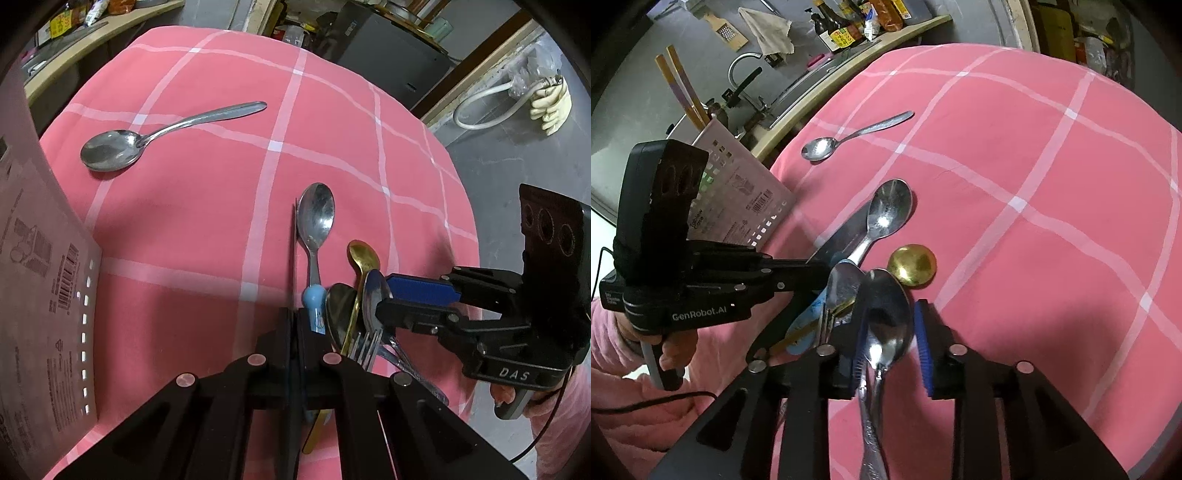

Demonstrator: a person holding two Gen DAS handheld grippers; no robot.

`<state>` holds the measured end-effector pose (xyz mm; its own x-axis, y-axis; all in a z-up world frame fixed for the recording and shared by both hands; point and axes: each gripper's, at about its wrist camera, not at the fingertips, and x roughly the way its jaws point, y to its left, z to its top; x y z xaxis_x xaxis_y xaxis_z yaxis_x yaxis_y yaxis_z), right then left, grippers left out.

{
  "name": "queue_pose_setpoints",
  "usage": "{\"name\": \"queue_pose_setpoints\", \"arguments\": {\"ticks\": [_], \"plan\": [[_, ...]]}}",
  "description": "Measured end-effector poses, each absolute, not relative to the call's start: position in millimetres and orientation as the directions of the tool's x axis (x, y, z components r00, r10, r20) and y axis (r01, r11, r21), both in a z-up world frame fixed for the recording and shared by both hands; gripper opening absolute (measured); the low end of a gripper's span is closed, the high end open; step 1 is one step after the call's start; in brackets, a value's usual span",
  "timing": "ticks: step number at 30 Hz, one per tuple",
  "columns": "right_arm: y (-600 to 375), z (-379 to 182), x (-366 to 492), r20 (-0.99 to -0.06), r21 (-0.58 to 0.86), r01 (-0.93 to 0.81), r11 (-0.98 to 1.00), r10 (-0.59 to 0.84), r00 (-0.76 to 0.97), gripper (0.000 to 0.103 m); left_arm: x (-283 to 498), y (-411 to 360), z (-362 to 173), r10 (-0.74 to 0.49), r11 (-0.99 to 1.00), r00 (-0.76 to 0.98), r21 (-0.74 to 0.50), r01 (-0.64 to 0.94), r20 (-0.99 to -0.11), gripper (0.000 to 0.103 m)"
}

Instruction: Organize utensils

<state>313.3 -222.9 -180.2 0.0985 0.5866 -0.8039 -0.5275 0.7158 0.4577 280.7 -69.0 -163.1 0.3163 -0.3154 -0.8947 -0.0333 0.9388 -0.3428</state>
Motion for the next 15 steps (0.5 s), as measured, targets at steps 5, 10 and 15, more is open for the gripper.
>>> {"name": "queue_pose_setpoints", "arguments": {"ticks": [5, 10, 15], "plan": [[-209.6, -175.4, 312.1, -0.839, 0.405, -0.528, 0.746, 0.533, 0.109, 0.03, 277.9, -68.6, -161.8, -0.313, 0.94, 0.319, -0.341, -0.033, -0.894, 0.003], [-198.5, -170.6, 302.6, -0.874, 0.312, -0.533, 0.786, 0.457, 0.163, 0.023, 275.2, -68.8, -161.2, -0.315, 0.94, 0.319, -0.341, -0.028, -0.894, 0.002], [-208.2, -168.4, 300.4, -0.875, 0.321, -0.502, 0.803, 0.454, 0.167, 0.01, 270.2, -67.4, -159.8, -0.316, 0.94, 0.321, -0.34, -0.018, -0.893, 0.002]]}}
